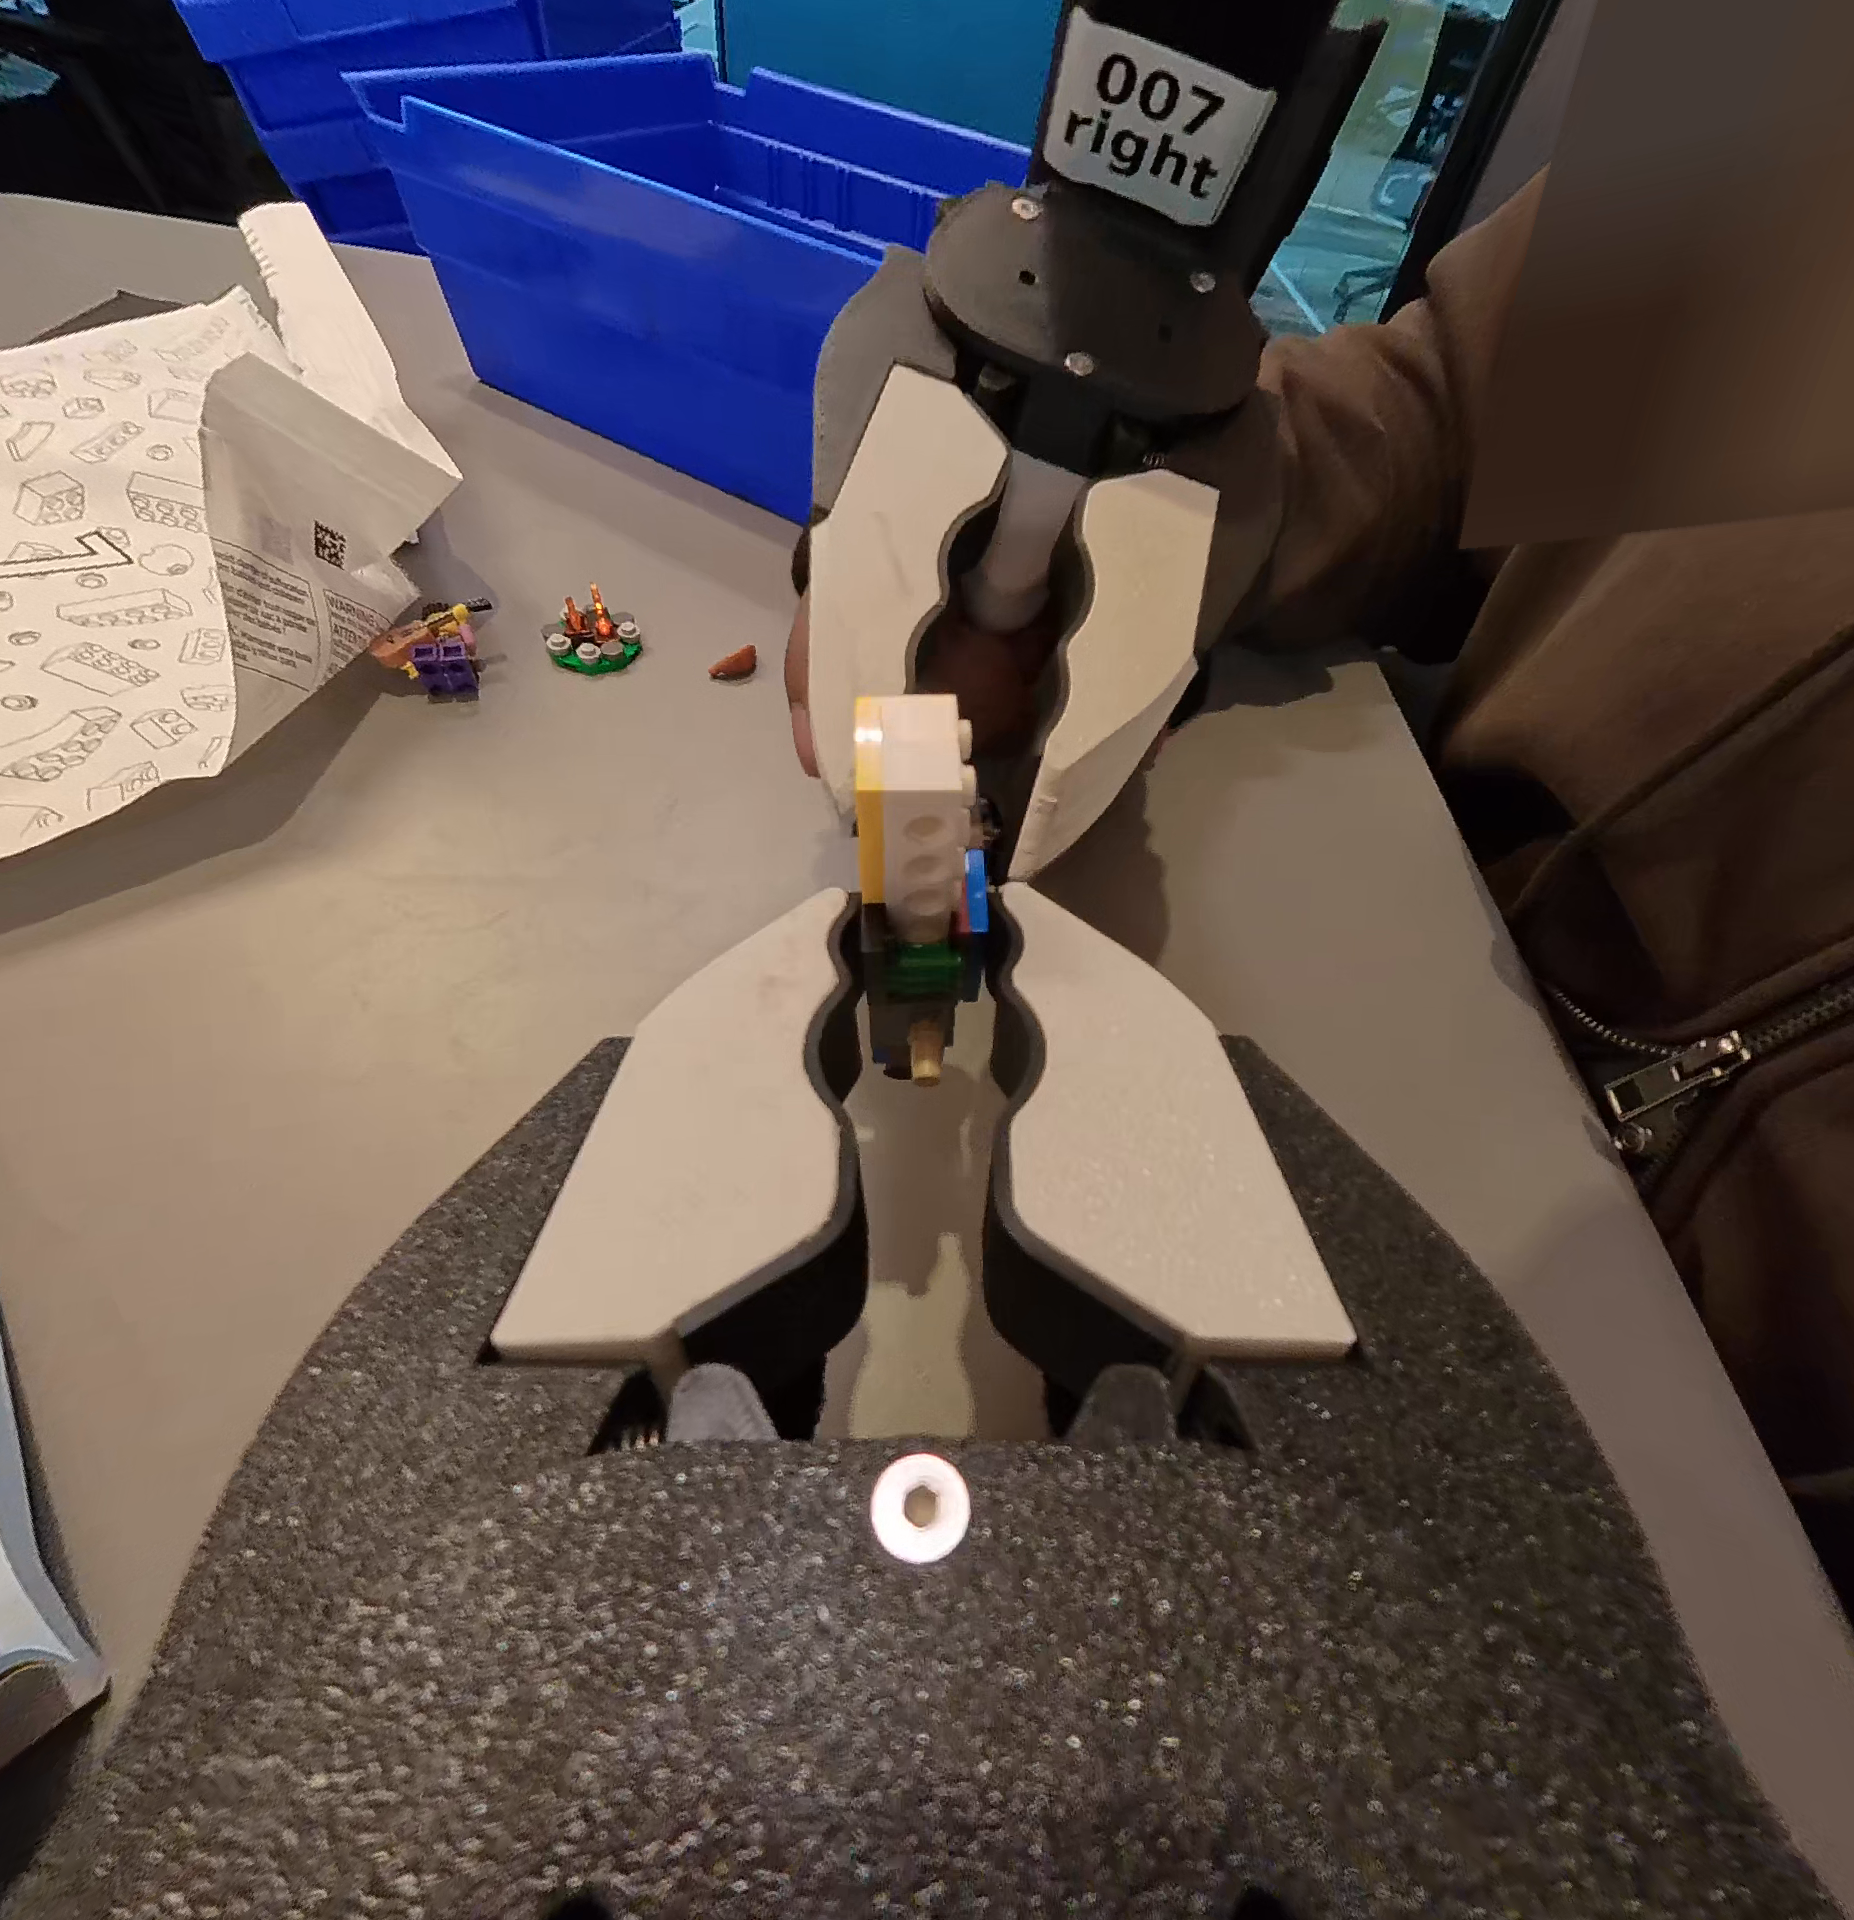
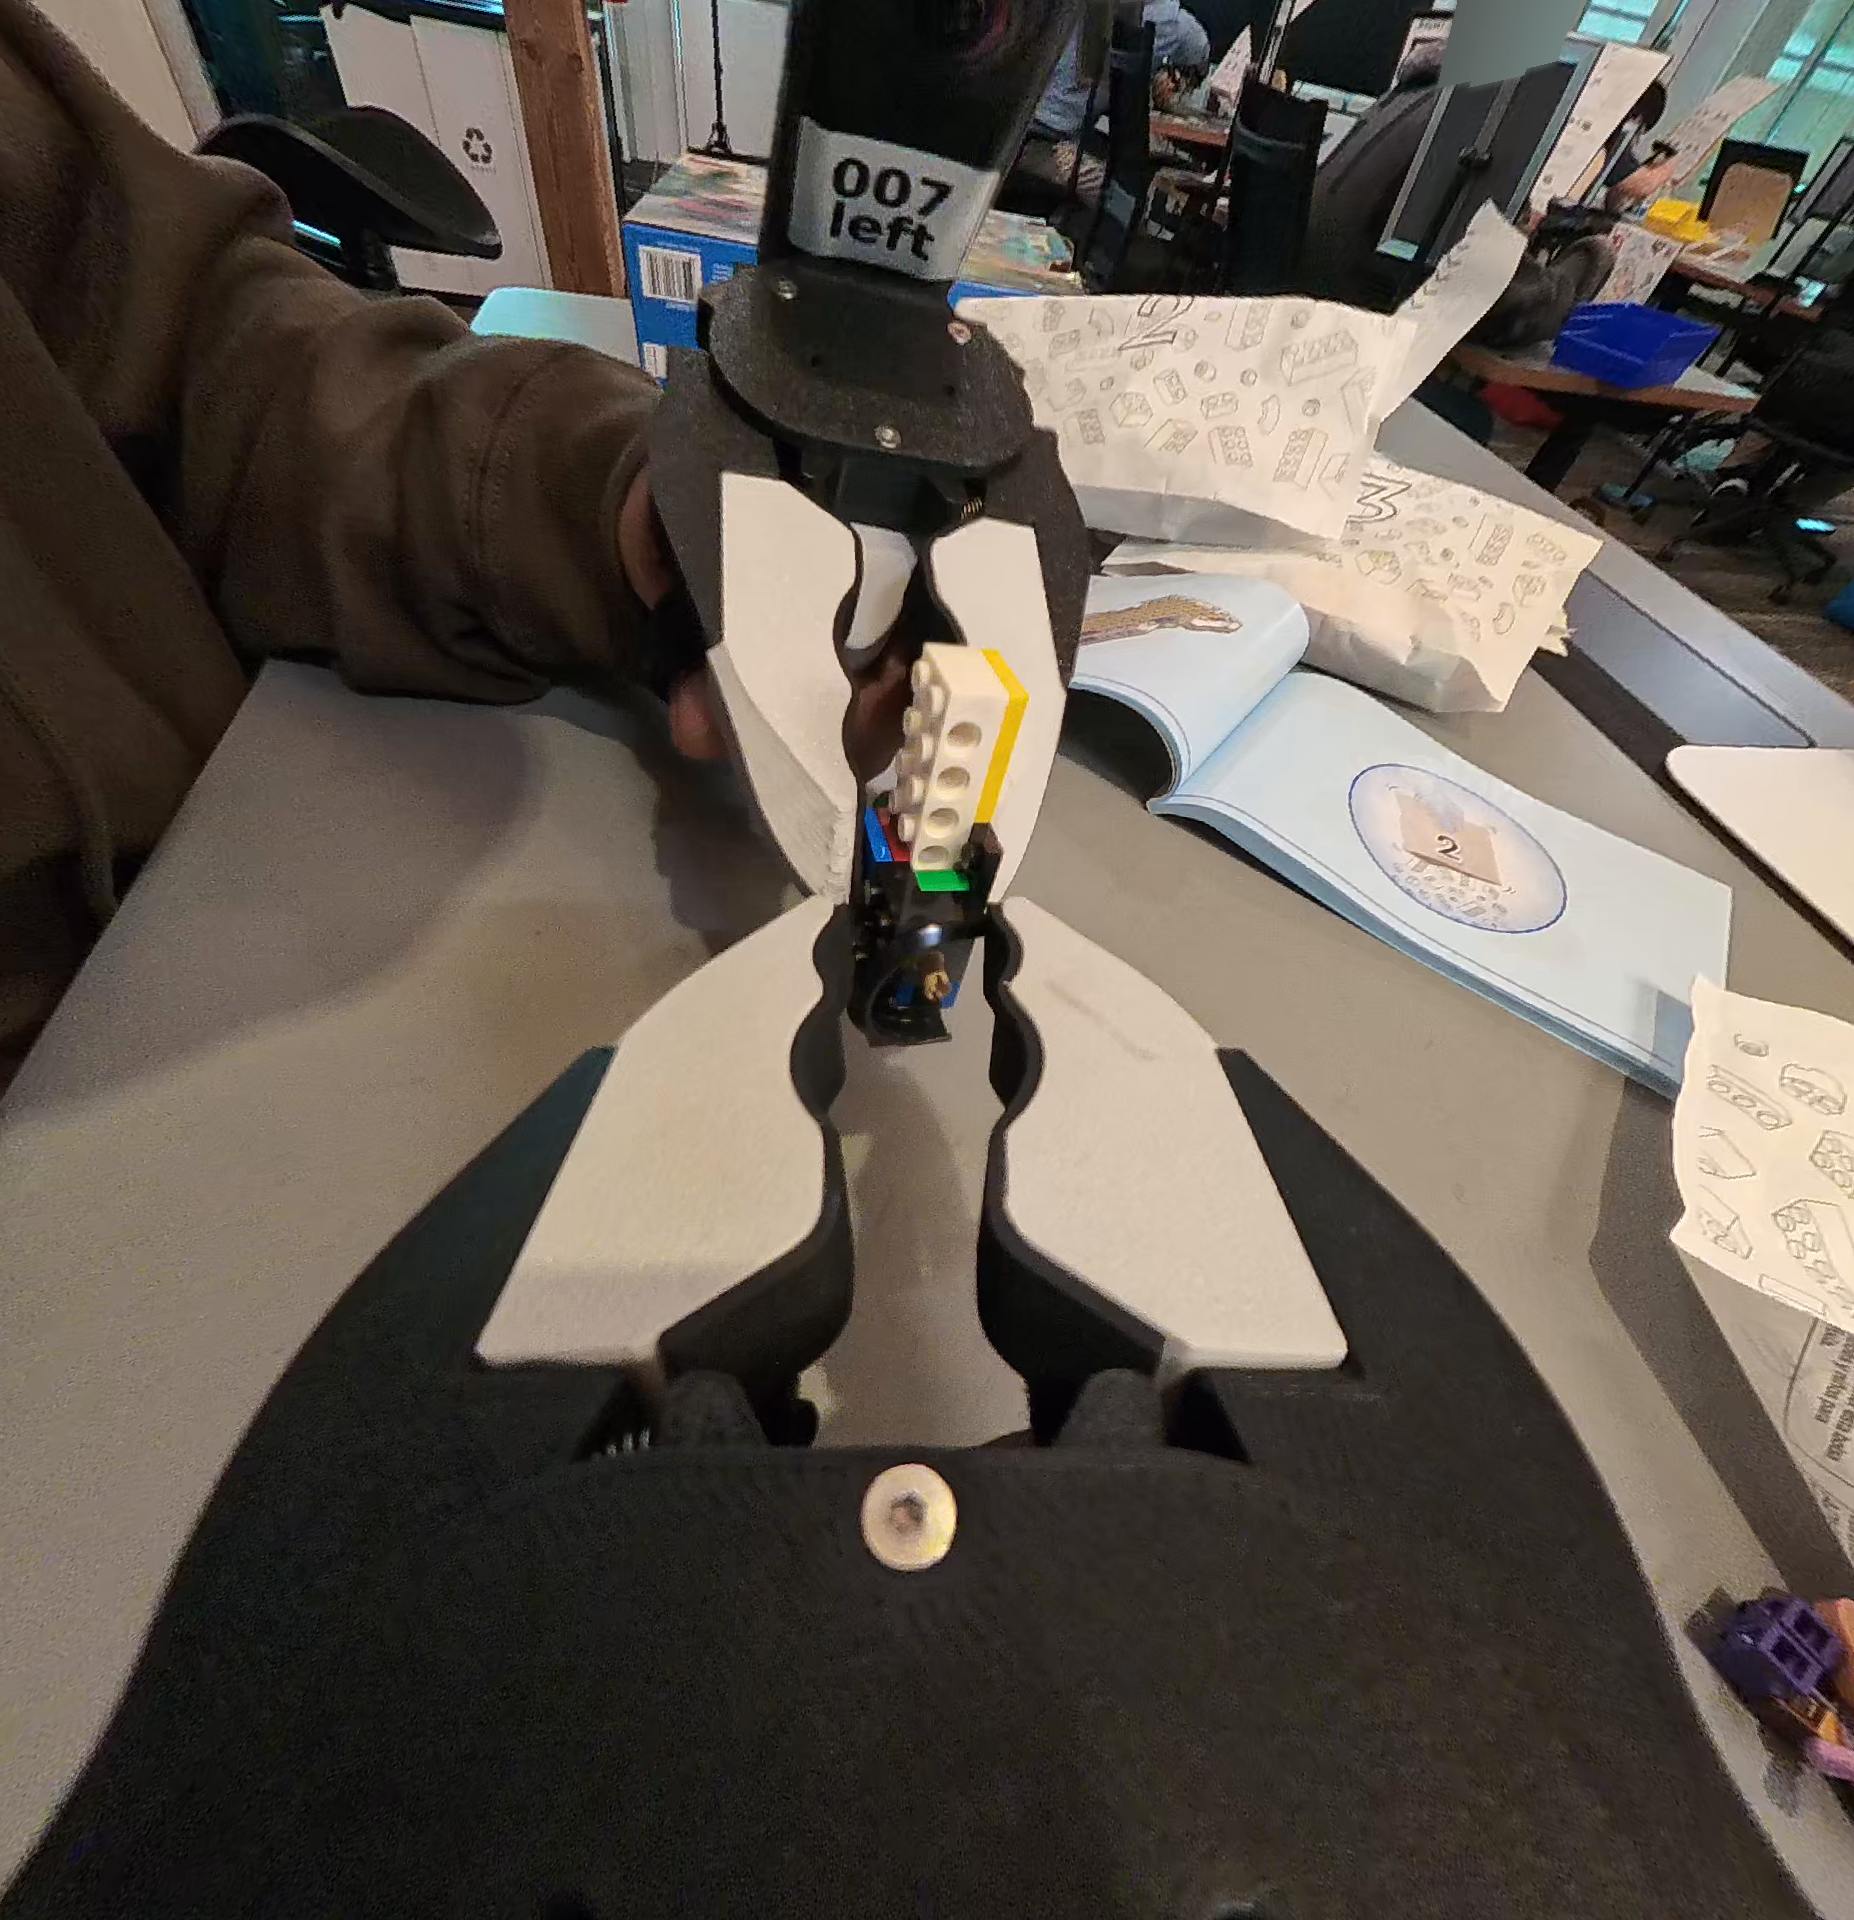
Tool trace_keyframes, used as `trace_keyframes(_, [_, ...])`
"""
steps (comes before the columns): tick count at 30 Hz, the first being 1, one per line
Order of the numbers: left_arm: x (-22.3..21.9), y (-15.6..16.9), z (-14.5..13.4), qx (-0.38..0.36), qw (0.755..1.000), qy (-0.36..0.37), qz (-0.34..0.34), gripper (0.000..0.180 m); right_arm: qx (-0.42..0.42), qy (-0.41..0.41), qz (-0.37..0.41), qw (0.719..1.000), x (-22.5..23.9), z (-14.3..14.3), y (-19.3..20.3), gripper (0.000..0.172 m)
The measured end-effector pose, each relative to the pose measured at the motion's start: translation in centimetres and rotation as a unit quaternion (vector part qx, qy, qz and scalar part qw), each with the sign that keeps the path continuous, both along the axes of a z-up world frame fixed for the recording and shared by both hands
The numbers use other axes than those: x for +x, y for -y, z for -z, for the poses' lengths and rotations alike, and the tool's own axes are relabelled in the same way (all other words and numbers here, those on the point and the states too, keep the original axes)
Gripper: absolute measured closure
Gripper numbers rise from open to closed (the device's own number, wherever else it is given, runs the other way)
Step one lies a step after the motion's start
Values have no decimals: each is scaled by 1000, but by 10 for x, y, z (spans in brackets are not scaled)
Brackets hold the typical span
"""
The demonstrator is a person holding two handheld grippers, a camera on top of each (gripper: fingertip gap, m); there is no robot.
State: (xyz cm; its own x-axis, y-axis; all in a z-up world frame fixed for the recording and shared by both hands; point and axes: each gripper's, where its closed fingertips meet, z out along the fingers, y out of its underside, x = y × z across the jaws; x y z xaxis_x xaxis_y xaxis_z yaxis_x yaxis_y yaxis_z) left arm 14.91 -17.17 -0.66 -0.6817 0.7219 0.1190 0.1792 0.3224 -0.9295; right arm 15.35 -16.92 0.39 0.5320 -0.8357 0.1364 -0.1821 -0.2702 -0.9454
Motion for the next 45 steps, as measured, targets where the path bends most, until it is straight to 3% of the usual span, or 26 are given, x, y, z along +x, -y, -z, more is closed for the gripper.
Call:
trace_keyframes(9, [14,6,-1,80,989,-125,-28,160,-63,50,4,997,-1,-8,-4,152])
trace_keyframes(14, [13,5,-3,84,986,-143,-22,160,-54,41,26,997,0,-9,4,151])
trace_keyframes(23, [19,7,-13,101,969,-226,-22,160,26,30,196,980,-54,-25,44,150])
trace_keyframes(27, [17,8,-15,110,961,-251,-19,160,48,44,317,946,-108,-51,89,150])
trace_keyframes(31, [13,7,-17,116,957,-267,-13,160,-1,48,458,887,-179,-80,160,150])
trace_keyframes(34, [9,6,-18,118,955,-272,-8,160,-4,-6,541,841,-221,-73,210,150])
trace_keyframes(37, [7,7,-21,129,945,-301,-8,160,-14,-80,582,809,-240,-49,236,131])
trace_keyframes(39, [11,10,-23,145,930,-336,-21,160,-31,-96,579,809,-235,-46,231,122])
trace_keyframes(41, [17,15,-25,165,907,-387,-37,160,-54,-73,557,826,-217,-55,213,125])
trace_keyframes(43, [20,19,-23,186,888,-418,-49,160,-68,-54,514,853,-189,-62,185,132])
trace_keyframes(45, [17,17,-23,194,885,-421,-39,160,-56,-31,439,896,-152,-66,145,141])
